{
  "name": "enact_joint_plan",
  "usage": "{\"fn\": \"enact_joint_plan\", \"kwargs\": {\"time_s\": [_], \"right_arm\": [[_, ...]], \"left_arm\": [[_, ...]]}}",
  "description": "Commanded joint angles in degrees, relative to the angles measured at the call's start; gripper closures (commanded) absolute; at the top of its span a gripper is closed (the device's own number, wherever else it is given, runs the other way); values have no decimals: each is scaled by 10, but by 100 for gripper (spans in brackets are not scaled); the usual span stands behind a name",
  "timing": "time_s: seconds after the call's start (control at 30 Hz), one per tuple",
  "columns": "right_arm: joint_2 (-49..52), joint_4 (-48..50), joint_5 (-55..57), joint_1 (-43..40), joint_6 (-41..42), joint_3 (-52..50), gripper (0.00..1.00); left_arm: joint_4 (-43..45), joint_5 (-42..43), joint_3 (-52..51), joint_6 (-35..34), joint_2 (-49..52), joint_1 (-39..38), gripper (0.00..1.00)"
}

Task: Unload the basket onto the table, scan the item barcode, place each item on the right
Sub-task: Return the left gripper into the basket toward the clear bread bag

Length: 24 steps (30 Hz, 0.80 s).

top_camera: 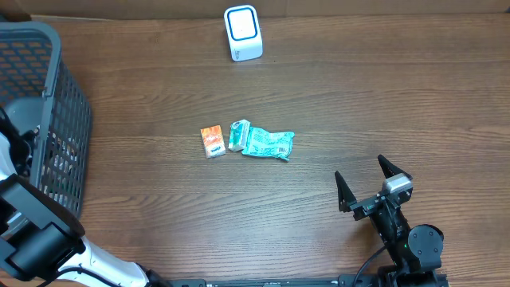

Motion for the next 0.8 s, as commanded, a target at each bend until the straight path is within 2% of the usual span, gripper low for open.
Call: {"fn": "enact_joint_plan", "kwargs": {"time_s": [0.0, 0.27, 0.4, 0.53, 0.63, 0.73, 0.77], "right_arm": [[-7, 4, 0, -1, 2, -6, 0], [-7, 4, 0, 0, 2, -6, 0], [-7, 4, 0, 0, 2, -6, 0], [-7, 4, 0, 0, 2, -6, 0], [-7, 4, 0, 0, 2, -6, 0], [-7, 4, 0, 0, 2, -6, 0], [-7, 4, 0, 0, 2, -6, 0]], "left_arm": [[46, 7, -49, 52, -6, -4, 3], [145, 7, -117, 79, -6, -4, 0], [180, 7, -145, 105, -6, -4, 6], [212, 7, -169, 106, -6, -4, 18], [228, 9, -181, 107, -6, -4, 32], [232, 12, -182, 106, -6, -4, 52], [235, 14, -182, 107, -6, -4, 64]]}}
